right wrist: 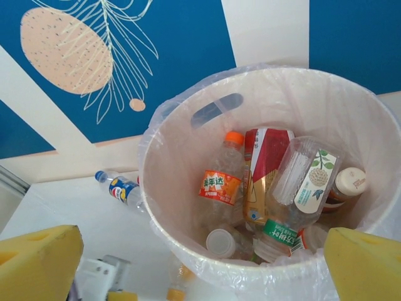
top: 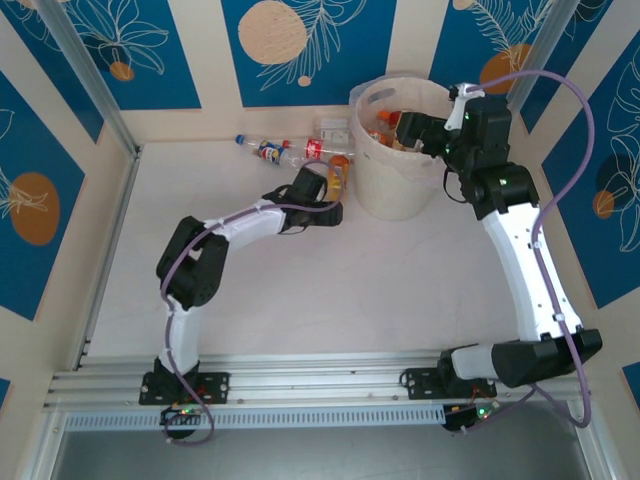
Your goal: Put the plastic bottles in the bin
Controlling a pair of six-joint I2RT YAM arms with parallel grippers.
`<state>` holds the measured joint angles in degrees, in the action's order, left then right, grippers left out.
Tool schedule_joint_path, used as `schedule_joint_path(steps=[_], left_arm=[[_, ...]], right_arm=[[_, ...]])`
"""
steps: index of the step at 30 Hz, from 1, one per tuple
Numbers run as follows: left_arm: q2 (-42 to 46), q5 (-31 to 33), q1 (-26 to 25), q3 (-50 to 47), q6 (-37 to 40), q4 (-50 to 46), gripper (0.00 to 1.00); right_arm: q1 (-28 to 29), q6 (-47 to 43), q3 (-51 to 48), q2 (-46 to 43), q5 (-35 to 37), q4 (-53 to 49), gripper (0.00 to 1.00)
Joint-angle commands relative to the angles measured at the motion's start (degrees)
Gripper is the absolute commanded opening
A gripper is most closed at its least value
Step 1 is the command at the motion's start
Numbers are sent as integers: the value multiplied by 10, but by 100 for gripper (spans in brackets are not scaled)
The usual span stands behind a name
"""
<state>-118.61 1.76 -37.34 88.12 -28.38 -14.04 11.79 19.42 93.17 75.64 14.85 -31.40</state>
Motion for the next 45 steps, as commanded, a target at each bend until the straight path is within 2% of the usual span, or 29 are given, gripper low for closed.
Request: schedule_joint_path(steps=[1,8,14,27,32,39,43,45], left_arm=[[-25,-27,-12,27,-9,-3,78],[-72,-35,-13,66,-12,0,78],[-111,-17,-13,119,-7,-29,78],[-157,17,-14,175,-10,-74,72],[-166,23,-14,187,-5,-83,62],[-179,29,-14,211,1,-94,53],[-183,36,-14,224,7,-102,42],[-181,38,-14,224,8,-105,40]], right_arm=[[10,-2,-19,-25,13,26,99],[23,5,-49,-57,15,40,99],[38,4,-56,-73,21,42,99],[48,-3,-57,-81,30,48,99],[48,-3,-59,-81,32,49,99],[50,-3,-62,-86,32,49,99],[51,-3,-65,-87,33,50,99],[52,-3,-66,-87,33,52,99]])
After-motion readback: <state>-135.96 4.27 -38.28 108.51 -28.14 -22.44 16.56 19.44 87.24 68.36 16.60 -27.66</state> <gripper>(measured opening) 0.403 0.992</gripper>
